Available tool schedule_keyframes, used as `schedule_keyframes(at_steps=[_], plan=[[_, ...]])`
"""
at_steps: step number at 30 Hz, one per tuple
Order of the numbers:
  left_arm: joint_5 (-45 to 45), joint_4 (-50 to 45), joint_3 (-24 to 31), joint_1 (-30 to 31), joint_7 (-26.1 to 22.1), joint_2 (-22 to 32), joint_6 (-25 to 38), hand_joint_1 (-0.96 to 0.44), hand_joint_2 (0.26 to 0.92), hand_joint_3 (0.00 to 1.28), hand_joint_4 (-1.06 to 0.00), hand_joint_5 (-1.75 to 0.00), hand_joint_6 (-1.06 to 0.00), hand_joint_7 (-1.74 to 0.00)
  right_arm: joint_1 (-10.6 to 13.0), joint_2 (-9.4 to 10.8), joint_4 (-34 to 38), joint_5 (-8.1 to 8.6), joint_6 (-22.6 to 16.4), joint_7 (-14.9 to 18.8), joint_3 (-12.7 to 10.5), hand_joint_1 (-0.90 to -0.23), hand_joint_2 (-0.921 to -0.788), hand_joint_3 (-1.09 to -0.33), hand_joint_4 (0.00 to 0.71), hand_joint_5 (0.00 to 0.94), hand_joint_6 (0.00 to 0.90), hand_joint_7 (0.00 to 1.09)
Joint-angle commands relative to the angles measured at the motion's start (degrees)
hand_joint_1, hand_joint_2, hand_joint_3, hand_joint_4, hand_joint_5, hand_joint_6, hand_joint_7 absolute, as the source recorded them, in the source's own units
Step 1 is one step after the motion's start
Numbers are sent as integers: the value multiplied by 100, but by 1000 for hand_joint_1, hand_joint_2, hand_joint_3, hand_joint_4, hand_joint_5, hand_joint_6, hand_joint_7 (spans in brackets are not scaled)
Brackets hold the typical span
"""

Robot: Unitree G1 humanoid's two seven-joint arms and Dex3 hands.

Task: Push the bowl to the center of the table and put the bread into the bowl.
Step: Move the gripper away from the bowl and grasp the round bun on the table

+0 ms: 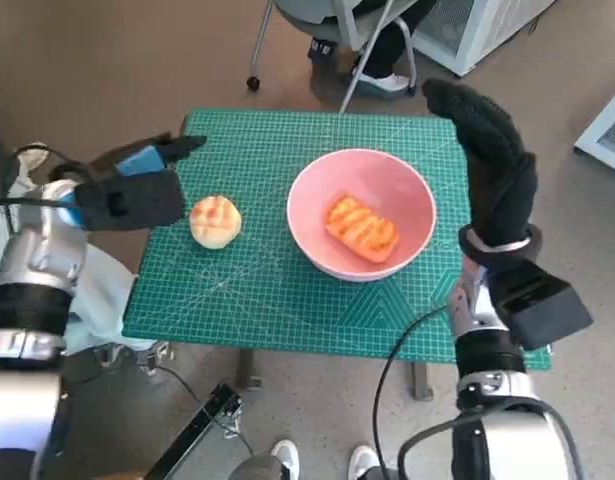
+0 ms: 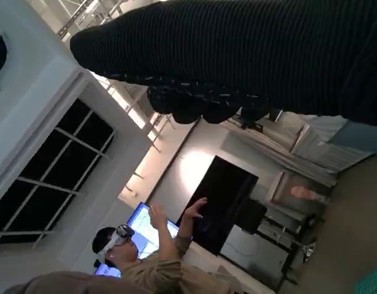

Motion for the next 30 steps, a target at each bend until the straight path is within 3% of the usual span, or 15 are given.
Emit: schedule_keyframes(at_steps=[1,16,24,28,30], plan=[[97,389,-147,-248,62,-214,12,-149,784,0,-44,0,-243,-8,75,-64,49,62,59,86,-29,-587,-921,-705,315,1,36,792],[542,1436,-703,-463,690,-867,161,-156,782,0,-65,-8,-256,-11,120,-134,-59,-61,73,-28,-8,-599,-921,-702,317,2,47,798],[798,1760,-966,-435,956,-1057,245,-144,813,14,-137,-27,-360,-53,162,-165,-128,-79,59,-47,2,-595,-921,-700,318,2,49,806],[910,1877,-1094,-432,998,-1120,323,-139,844,19,-244,-32,-458,-70,186,-170,-160,-73,45,-46,4,-589,-921,-698,318,2,39,806],[960,1910,-1144,-433,1007,-1125,331,-135,865,17,-367,-52,-522,-76,192,-171,-164,-78,36,-51,6,-585,-921,-697,318,2,36,806]])
